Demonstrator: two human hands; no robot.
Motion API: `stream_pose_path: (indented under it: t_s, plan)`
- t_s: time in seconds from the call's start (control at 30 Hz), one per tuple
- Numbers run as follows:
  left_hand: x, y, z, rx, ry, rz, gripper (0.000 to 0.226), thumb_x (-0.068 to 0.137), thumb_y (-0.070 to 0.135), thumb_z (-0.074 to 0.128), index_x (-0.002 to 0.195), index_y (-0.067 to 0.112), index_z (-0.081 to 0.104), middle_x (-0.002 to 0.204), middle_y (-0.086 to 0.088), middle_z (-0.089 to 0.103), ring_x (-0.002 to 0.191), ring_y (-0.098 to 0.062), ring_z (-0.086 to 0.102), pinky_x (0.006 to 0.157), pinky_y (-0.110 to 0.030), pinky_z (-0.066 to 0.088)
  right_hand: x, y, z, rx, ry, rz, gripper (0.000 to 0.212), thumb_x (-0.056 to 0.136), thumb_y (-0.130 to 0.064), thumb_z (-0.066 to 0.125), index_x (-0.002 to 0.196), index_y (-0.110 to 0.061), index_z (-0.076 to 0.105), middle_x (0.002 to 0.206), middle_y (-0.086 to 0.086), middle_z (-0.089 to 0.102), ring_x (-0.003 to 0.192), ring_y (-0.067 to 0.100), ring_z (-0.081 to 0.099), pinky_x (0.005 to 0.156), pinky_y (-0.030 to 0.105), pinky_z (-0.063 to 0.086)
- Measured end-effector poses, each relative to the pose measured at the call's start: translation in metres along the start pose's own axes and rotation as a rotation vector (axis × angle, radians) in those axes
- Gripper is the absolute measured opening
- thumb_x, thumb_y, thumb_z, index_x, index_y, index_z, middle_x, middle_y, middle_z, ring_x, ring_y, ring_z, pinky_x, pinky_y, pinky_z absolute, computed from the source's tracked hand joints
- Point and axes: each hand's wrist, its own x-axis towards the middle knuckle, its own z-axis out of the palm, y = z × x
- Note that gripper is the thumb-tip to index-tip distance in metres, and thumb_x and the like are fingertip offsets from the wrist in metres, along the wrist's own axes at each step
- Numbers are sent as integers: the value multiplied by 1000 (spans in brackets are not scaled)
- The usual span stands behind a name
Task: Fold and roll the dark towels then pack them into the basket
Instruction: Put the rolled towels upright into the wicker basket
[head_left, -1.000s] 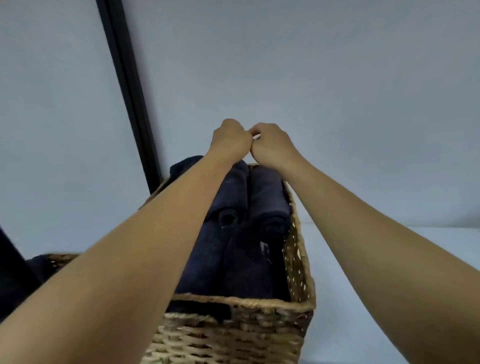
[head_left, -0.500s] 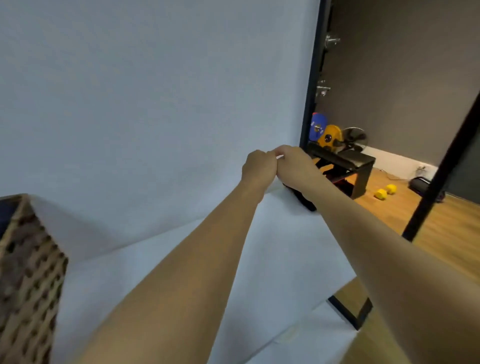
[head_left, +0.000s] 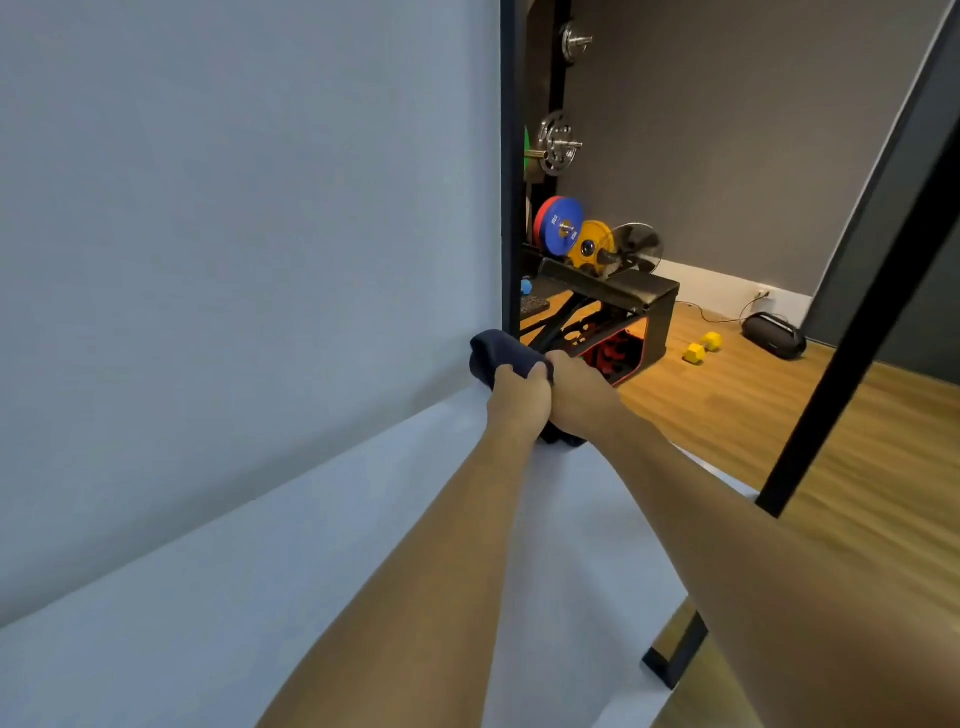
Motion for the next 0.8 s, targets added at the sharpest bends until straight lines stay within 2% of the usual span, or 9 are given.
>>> stream_pose_path:
  t_s: [0.1,0.2,0.23,0.3,0.37,0.4,0.5,0.67,0.8]
  plan:
    - [9,0,1,-26,9,-9,59,100,37,41,152,21,17,143,-11,45,125,-32,50,102,-45,47,11,3,7,34,-2,56,26,96,-31,50,116,-15,50,102,6,60,98,26,60,92,47,49]
    - [8,1,-13,-35,24,-31,55,100,40,39,148,20,23,139,-11,48,123,-31,50,102,-48,46,10,-11,3,252,-17,87,25,99,-26,47,107,-6,60,89,8,60,84,21,59,76,34,48]
    - [5,0,-23,-27,32,-25,53,100,40,39,147,19,27,137,-10,49,122,-29,51,103,-47,45,5,-20,1,357,-8,76,29,99,-27,47,99,-2,63,80,8,59,77,21,60,69,32,47]
    - [-7,-4,-51,-7,77,1,46,99,36,39,141,16,37,132,-10,53,117,-27,54,102,-44,46,-11,-43,-4,499,7,31,34,95,-29,53,85,2,65,70,11,57,71,22,60,68,36,49]
    - [-26,-4,-89,9,131,30,40,96,30,41,133,14,45,125,-9,57,110,-26,57,97,-42,48,-31,-74,-5,577,-9,-7,27,90,-30,60,91,-3,61,77,9,59,76,20,60,72,38,52]
    - [-39,-3,-111,26,155,48,39,94,29,42,130,14,48,122,-9,59,107,-26,58,95,-42,50,-43,-94,-7,641,-39,-11,29,89,-31,62,103,-7,57,88,8,60,83,20,61,75,37,55]
    - [-91,8,-187,128,263,89,35,93,24,44,125,12,52,117,-10,61,104,-28,60,92,-40,51,-87,-165,-13,820,-172,-32,44,89,-31,60,128,-18,45,112,7,60,100,23,62,68,34,56]
    - [-210,27,-312,206,438,162,34,92,22,50,122,8,54,114,-13,64,100,-29,63,91,-41,53,-187,-287,-34,950,-259,-276,29,89,-31,57,117,-23,55,110,4,66,94,20,66,57,27,52]
    - [-319,29,-393,257,579,202,32,92,21,50,119,4,56,109,-13,64,96,-27,62,77,-32,51,-278,-370,-49,997,-326,-447,22,93,-35,53,111,-22,56,105,2,67,89,19,67,54,26,52]
